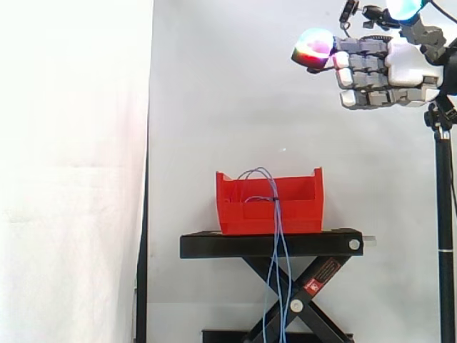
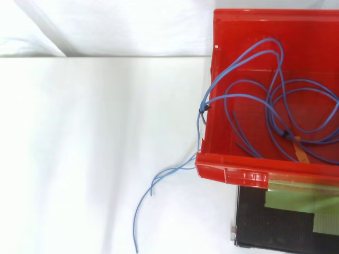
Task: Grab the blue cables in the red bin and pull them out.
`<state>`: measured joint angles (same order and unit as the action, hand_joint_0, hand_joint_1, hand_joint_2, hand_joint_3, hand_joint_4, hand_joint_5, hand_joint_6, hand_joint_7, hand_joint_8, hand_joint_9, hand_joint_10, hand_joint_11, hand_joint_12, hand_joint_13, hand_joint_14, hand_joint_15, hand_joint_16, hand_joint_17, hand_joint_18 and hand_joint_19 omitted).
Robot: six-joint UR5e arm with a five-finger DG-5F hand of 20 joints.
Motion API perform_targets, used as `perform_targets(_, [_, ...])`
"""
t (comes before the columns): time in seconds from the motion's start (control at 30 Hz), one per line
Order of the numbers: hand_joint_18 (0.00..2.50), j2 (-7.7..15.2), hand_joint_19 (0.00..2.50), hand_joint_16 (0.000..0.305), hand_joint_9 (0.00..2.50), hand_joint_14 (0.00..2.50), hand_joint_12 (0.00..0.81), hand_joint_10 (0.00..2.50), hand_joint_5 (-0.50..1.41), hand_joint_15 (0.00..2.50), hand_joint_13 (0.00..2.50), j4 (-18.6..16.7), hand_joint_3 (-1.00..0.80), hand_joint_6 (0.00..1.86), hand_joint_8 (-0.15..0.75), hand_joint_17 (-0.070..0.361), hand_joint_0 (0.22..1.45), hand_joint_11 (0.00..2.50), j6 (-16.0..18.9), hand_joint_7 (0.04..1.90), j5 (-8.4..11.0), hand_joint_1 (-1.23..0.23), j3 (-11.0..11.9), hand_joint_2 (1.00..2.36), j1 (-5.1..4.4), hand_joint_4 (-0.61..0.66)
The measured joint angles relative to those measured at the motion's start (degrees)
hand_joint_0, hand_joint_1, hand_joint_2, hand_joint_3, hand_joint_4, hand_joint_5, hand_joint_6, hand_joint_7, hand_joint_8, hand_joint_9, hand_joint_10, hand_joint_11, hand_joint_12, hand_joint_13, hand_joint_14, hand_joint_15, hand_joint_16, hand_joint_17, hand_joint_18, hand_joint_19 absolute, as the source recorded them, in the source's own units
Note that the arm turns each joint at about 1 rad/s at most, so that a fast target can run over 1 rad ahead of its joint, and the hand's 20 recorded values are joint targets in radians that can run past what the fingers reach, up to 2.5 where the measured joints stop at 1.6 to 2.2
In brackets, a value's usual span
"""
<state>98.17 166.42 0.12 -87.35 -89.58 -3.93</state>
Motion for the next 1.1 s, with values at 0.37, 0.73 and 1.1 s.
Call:
perform_targets(0.37, [0.35, 0.0, 0.5, 0.05, 0.59, 0.02, 0.36, 0.01, 0.42, 0.44, 0.58, 0.0, -1.0, 0.01, 0.279, 0.113, 0.75, 0.43, -0.07, 0.25, 0.01, -0.79, 0.01, 1.0, -0.09, 0.21])
perform_targets(0.73, [0.36, 0.0, 0.5, 0.05, 0.59, 0.02, 0.361, 0.02, 0.42, 0.43, 0.58, -0.09, -1.0, 0.01, 0.278, 0.113, 0.75, 0.44, -0.15, 0.24, 0.06, -0.79, -0.01, 1.0, -0.54, 0.22])
perform_targets(1.1, [0.35, 0.8, 0.5, 0.051, 0.58, 0.02, 0.364, 0.01, 0.42, 0.44, 0.57, -0.38, -1.0, 0.01, 0.278, 0.114, 0.75, 0.43, 0.24, 0.25, 0.48, -0.79, 0.02, 1.0, -0.81, 0.22])
